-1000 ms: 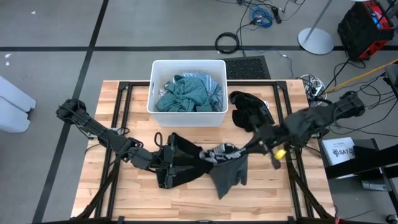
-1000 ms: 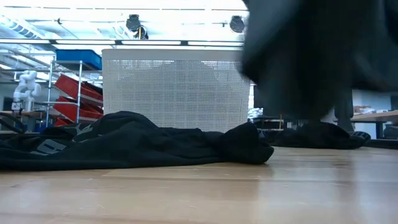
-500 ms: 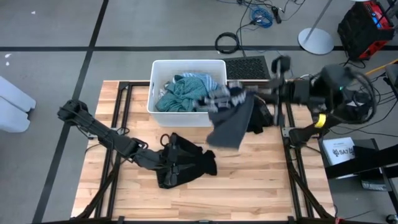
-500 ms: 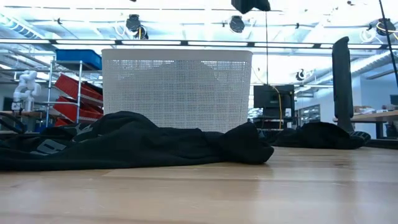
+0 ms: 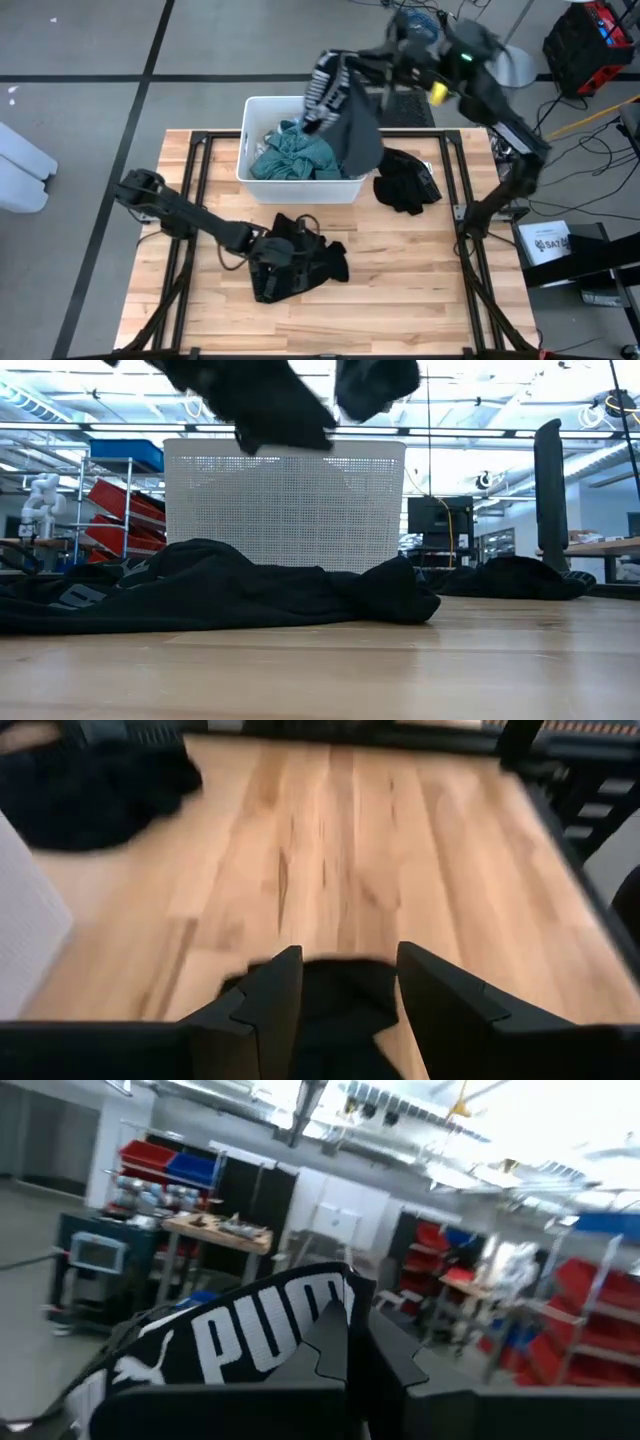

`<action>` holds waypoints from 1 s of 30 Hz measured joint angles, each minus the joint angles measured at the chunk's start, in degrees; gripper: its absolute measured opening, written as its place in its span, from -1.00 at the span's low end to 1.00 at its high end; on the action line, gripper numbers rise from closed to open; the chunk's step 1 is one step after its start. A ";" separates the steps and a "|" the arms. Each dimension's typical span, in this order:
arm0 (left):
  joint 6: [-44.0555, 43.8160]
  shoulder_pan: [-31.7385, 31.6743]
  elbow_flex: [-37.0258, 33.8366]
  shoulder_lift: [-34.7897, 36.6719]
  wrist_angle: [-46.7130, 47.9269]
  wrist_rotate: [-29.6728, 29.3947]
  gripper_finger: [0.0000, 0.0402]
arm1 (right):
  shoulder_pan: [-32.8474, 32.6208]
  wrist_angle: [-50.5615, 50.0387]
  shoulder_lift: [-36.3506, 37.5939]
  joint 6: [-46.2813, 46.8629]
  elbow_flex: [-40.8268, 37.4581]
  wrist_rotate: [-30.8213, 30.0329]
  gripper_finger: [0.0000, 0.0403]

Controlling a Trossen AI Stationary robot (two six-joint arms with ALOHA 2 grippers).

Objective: Sort clothes
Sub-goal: Put the gray underwear into the white bin

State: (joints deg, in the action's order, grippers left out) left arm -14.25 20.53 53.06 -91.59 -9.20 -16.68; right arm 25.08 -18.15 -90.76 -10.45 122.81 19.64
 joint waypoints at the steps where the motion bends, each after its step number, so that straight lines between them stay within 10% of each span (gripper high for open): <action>1: -0.47 -0.40 0.00 -1.11 0.10 0.59 -0.13 | 1.35 -0.02 -2.00 1.20 1.50 2.16 -1.00; 17: -6.48 -2.14 0.00 -9.20 -2.85 4.97 -0.13 | 12.84 -3.48 -24.22 11.25 8.78 19.32 -1.00; 30: -7.60 -2.03 0.00 -9.23 -2.79 4.97 -0.13 | 9.36 -4.52 -37.86 8.98 8.78 19.41 -1.00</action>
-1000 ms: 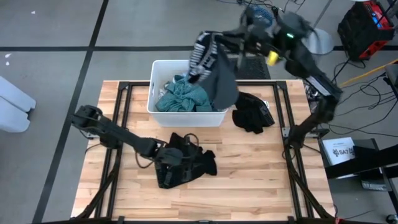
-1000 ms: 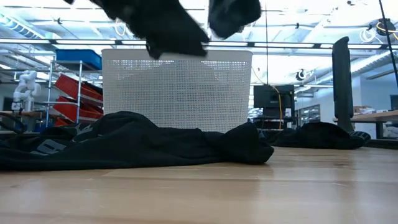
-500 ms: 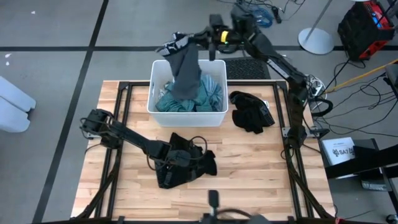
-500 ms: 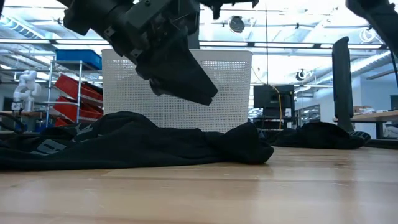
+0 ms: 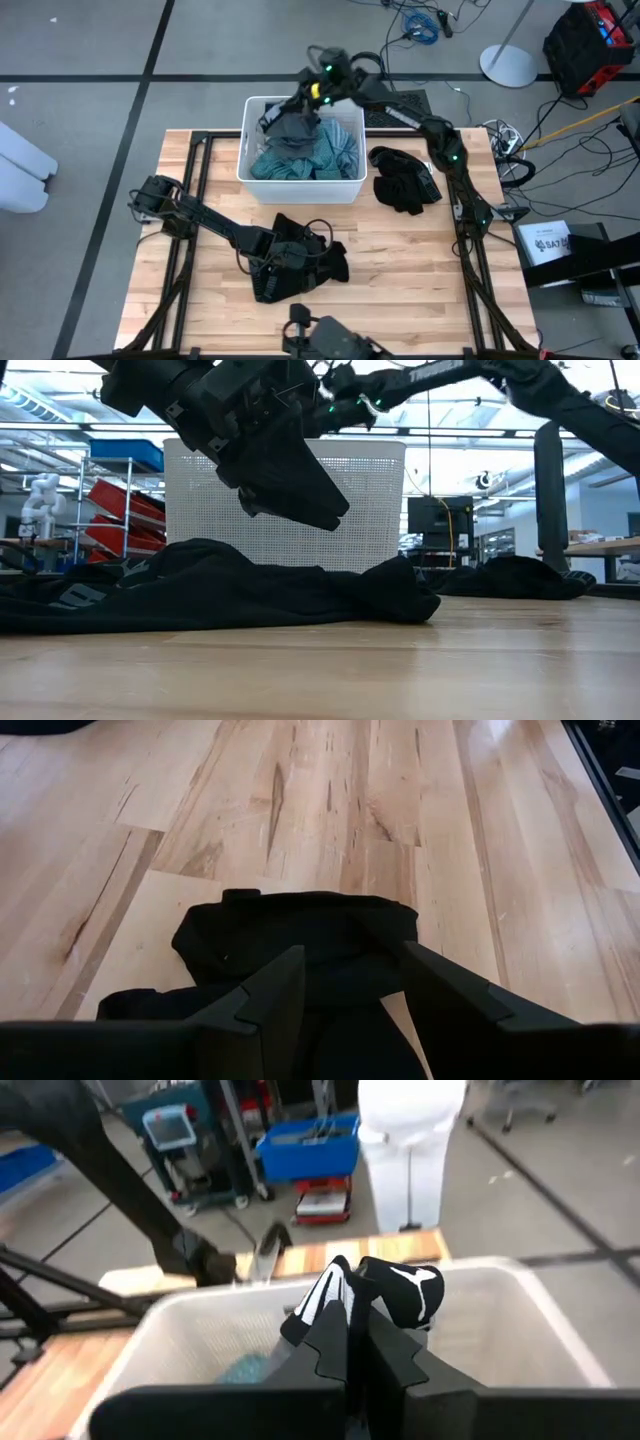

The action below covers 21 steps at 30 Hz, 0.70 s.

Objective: Sort clothes
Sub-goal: Put the gray underwear into the white bin

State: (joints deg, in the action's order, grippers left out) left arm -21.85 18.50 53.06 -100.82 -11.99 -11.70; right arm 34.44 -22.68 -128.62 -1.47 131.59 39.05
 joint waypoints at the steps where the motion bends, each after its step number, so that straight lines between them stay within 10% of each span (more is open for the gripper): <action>1: 0.00 0.00 0.00 0.00 0.00 0.00 -0.13 | -0.30 -0.01 -0.89 -0.21 0.00 -0.16 -1.00; 10: -0.15 0.00 0.00 -0.02 0.02 0.00 -0.13 | -2.04 -0.94 -5.20 -0.88 -0.02 -8.68 -0.91; 21: -0.28 0.00 0.00 -0.04 0.06 0.00 -0.13 | -0.62 -2.31 -2.24 3.60 -0.02 -11.66 -0.28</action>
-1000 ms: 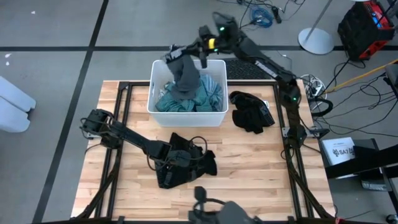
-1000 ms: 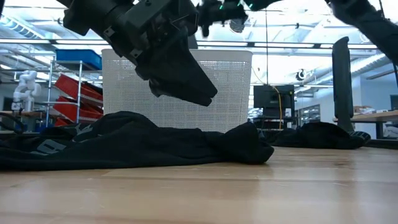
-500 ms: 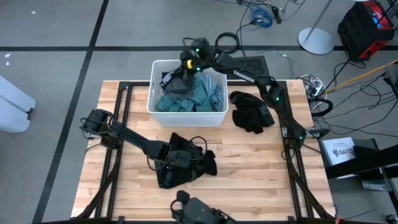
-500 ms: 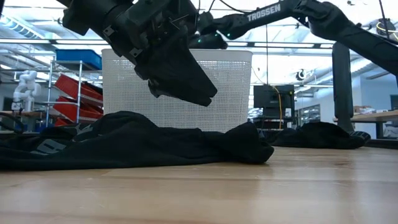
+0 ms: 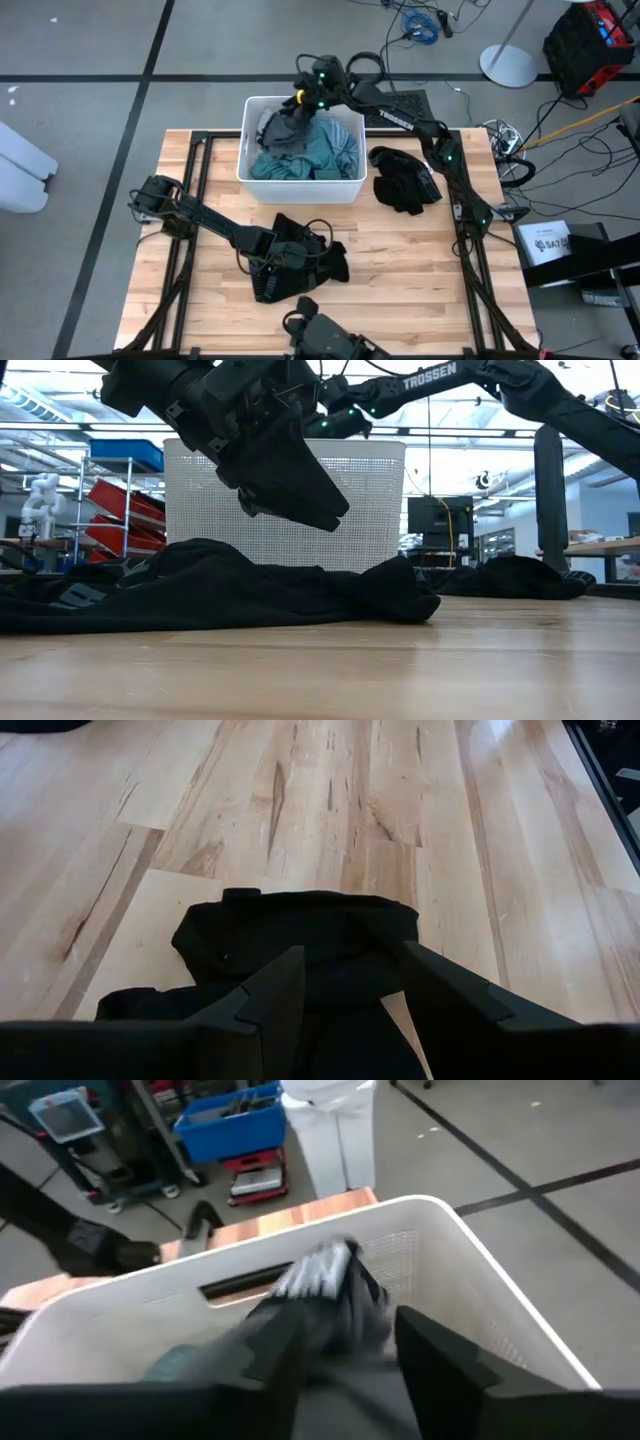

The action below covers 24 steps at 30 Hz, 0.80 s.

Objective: Sort clothes
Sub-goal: Put the gray underwear into the white bin, then put the top black underwear into the white bin

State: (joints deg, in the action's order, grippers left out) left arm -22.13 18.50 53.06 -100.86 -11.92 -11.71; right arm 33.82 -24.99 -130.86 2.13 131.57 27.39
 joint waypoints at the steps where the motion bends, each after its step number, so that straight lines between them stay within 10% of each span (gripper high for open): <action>1: 0.00 0.00 0.00 0.00 -0.05 0.00 -0.13 | 0.02 -0.93 0.47 -0.01 0.00 0.48 -0.22; 12: 0.39 -0.42 0.00 0.00 -0.74 0.33 -0.13 | -0.24 -17.72 13.86 -4.47 0.02 3.01 0.07; 24: 2.78 -1.99 0.02 0.00 -5.28 5.27 -0.13 | -8.35 -63.83 25.73 -14.56 0.08 10.75 0.05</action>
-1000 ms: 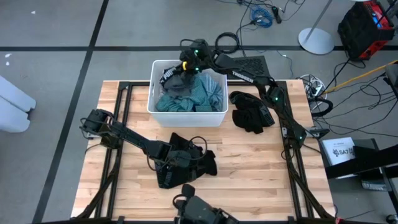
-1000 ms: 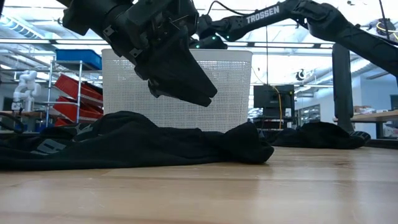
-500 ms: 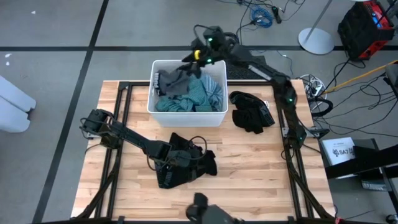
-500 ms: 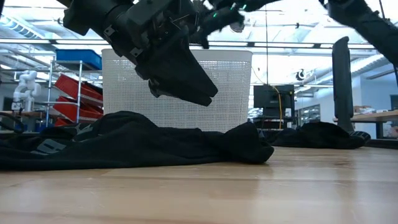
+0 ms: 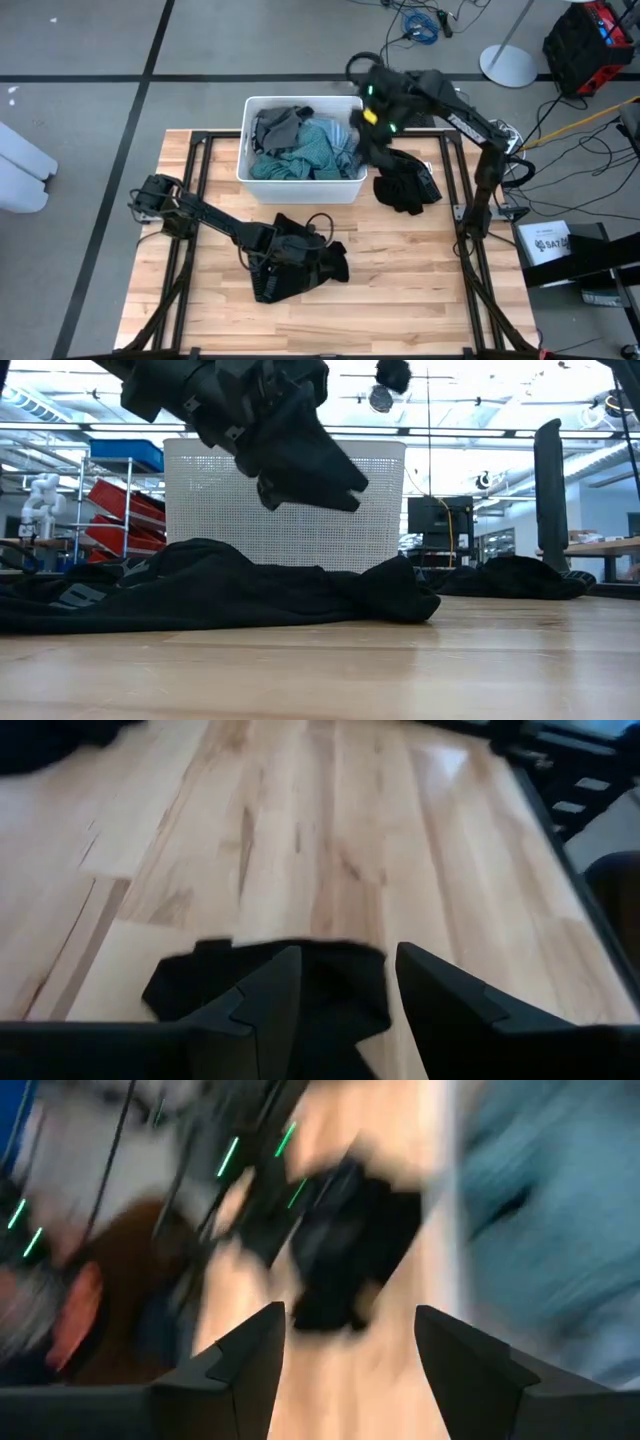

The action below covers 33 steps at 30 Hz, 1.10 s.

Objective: Sort clothes
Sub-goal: Put the top black underwear into the white bin

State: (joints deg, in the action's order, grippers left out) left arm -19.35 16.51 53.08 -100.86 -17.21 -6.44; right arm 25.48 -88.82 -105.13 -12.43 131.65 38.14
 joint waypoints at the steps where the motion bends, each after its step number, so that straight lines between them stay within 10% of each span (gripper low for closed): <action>1: 0.58 0.01 0.00 0.00 -0.89 0.49 -0.13 | -1.54 -2.32 0.12 -0.78 -0.18 0.07 0.05; 7: 3.23 0.01 0.14 0.06 -3.84 3.24 -0.13 | -12.44 -0.91 5.50 3.81 -8.68 -1.52 0.04; 18: 3.17 0.26 0.46 0.13 -3.21 3.30 -0.13 | -28.09 9.62 19.97 21.21 -44.76 -23.00 0.04; 33: 3.22 -0.15 0.46 0.13 -3.44 3.28 -0.13 | -2.67 24.81 39.26 44.19 -89.22 -39.32 0.04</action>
State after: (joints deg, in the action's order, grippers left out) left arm -16.14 16.36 53.54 -100.73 -20.64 -3.16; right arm 22.81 -64.01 -65.87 31.77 42.43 -1.18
